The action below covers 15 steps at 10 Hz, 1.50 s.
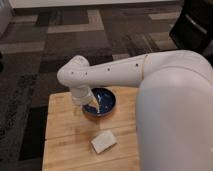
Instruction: Pick up the ceramic bowl
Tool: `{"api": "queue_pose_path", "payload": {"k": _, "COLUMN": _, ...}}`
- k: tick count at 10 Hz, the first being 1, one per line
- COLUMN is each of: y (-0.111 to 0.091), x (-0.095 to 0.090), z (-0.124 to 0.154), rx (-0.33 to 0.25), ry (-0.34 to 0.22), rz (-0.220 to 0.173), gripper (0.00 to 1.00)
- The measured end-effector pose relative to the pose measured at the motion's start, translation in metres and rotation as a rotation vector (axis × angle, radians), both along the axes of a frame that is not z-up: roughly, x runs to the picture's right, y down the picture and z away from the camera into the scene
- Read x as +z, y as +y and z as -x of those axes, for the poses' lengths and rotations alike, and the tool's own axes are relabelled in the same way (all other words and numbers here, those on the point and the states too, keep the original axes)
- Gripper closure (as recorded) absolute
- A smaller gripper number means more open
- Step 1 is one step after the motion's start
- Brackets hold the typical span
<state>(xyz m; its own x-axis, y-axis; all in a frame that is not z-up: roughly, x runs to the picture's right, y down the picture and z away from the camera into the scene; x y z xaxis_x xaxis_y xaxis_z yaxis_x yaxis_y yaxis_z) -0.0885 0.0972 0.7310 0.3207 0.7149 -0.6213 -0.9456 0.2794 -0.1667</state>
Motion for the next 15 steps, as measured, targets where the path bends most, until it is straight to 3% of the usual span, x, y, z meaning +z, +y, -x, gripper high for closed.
{"api": "queue_pose_path", "payload": {"k": 5, "y": -0.001, "x": 0.024, "z": -0.016, "rx": 0.002, "ry": -0.039, "rz": -0.02, "gripper": 0.35}}
{"api": "queue_pose_path", "payload": {"k": 9, "y": 0.002, "x": 0.038, "z": -0.01, "rx": -0.024, "ry": -0.059, "rz": -0.018, "gripper": 0.35}}
{"api": "queue_pose_path", "payload": {"k": 15, "y": 0.006, "x": 0.062, "z": 0.013, "rx": -0.095, "ry": -0.041, "rz": -0.035, "gripper": 0.35}}
